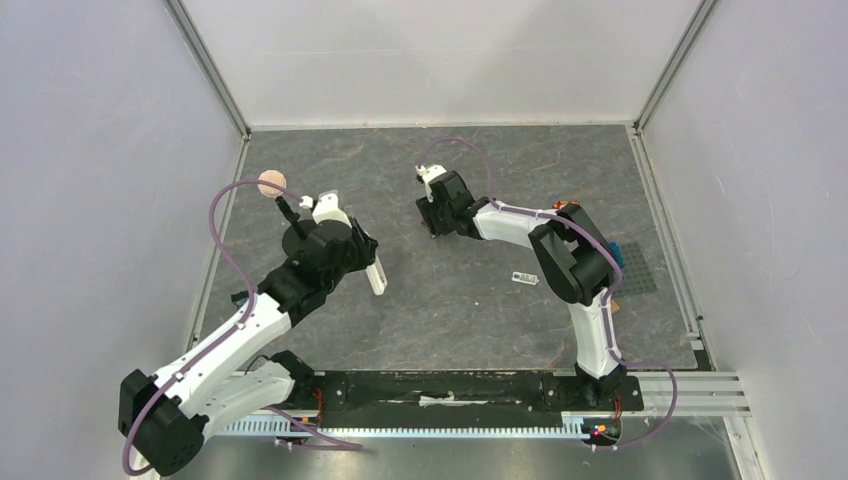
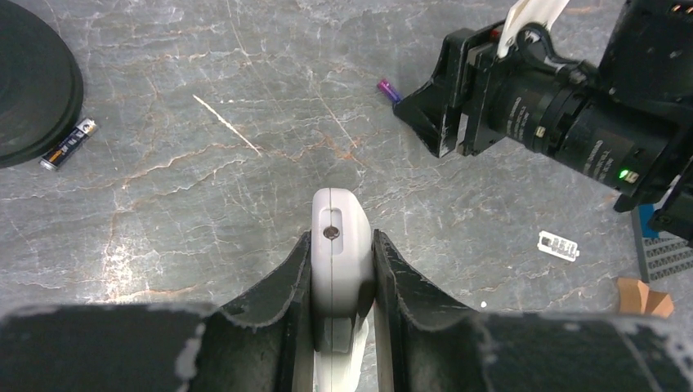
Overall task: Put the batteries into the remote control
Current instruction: Pick up the battery from the center of the board.
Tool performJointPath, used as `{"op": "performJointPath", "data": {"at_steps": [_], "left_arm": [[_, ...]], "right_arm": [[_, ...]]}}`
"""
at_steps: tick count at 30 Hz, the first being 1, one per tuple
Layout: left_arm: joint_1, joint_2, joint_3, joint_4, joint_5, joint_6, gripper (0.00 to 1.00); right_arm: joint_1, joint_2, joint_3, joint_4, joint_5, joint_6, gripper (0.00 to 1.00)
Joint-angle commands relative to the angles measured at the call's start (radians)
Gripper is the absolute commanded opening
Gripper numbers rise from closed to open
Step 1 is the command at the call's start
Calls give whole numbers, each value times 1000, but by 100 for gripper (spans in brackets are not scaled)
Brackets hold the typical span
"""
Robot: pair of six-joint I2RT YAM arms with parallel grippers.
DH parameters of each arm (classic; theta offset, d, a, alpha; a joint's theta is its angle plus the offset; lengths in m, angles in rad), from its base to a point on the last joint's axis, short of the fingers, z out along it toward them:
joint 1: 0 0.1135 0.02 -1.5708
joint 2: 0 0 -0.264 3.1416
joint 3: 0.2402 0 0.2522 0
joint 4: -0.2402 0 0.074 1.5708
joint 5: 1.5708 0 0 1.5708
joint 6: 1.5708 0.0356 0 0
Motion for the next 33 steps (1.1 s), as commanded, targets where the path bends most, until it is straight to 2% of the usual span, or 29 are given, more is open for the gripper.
{"op": "performJointPath", "data": {"at_steps": [1, 6, 10, 15, 21, 27, 33], "left_arm": [[23, 45, 27, 67, 65, -11, 2], [38, 79, 36, 93, 101, -21, 2], [45, 90, 42, 102, 109, -26, 2], [50, 85, 43, 104, 121, -24, 2], [56, 58, 29, 82, 134, -15, 2], [71, 41, 23, 71, 169, -12, 2], [85, 46, 30, 170, 300, 43, 2]], "right_arm": [[-4, 49, 84, -22, -38, -87, 49], [-5, 77, 95, -37, -72, -101, 39], [-5, 85, 96, -47, -92, -98, 18], [-6, 54, 96, -60, -88, -71, 0], [-6, -126, 70, -46, -313, -3, 1], [-6, -427, -141, 15, -488, 9, 1], [-6, -716, -357, 52, -681, -75, 2]]}}
